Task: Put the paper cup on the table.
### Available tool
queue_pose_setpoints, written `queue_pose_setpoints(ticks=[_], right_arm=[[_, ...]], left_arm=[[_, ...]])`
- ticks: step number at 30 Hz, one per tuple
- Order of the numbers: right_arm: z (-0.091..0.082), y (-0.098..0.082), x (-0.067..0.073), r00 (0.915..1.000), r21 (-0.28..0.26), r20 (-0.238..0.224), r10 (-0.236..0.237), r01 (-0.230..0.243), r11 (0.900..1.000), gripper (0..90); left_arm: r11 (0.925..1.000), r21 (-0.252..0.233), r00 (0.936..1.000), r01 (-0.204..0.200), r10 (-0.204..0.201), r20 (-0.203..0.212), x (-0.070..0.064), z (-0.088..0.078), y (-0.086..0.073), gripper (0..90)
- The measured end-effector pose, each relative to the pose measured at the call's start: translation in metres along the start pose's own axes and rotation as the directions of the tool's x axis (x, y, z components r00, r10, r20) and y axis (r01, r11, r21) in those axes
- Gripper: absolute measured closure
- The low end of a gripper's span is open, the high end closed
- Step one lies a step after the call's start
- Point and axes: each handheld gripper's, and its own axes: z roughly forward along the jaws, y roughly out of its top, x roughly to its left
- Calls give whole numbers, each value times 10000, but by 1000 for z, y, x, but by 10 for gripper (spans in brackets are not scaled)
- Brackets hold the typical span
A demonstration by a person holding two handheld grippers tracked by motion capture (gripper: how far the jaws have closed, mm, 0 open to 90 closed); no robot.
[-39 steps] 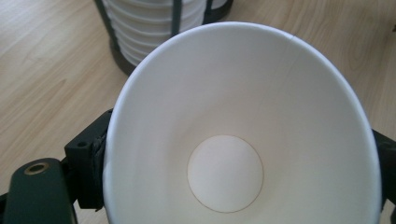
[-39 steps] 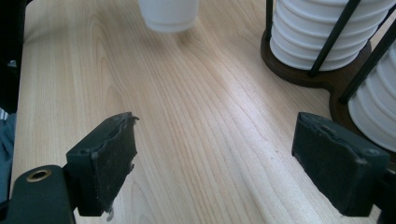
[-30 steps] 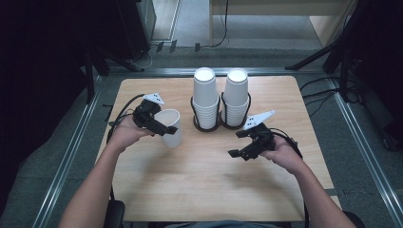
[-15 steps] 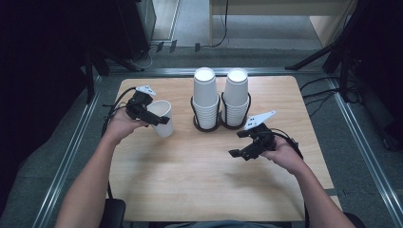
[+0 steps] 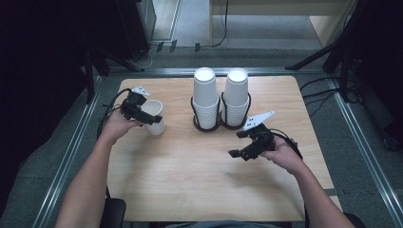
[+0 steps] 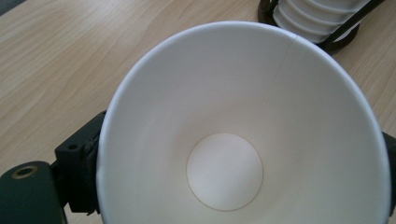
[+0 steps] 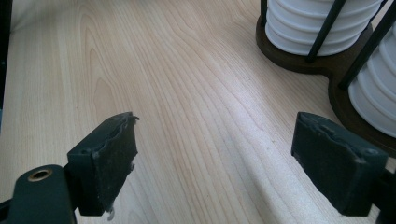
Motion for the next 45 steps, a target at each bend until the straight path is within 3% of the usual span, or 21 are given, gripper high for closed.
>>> queue_pose_setpoints(ticks=[6,10,15,19,23,30,40,45], right_arm=[[2,-1,-2,10000,99,9,93,-93,9999,143],[4,-2,-3,10000,157,10,69,-69,9999,143],[4,-1,-3,10000,155,-16,60,-59,9999,143],[4,-1,-3,10000,129,15,38,-39,9999,143],[4,-1,-3,10000,159,23,17,-17,9999,143],[3,0,-3,10000,154,18,11,-12,9999,143],[3,0,-3,10000,169,5,-52,52,9998,143],[5,1,-2,9999,261,-33,-98,99,9996,143]], left_arm=[[9998,158,10000,89,-89,17,1,7,-6,73],[9996,263,9999,-130,130,-22,-2,9,-7,70],[9998,178,9999,-114,114,-20,-3,9,-10,63],[9996,264,9994,-47,38,350,-3,9,-12,38],[9991,424,9991,56,-74,421,-4,11,-13,0],[9996,11,9959,293,-293,856,-1,5,-11,0],[9974,-481,9970,540,-512,575,1,-10,-11,0],[9952,-595,9941,779,-731,799,5,-21,-8,0]])
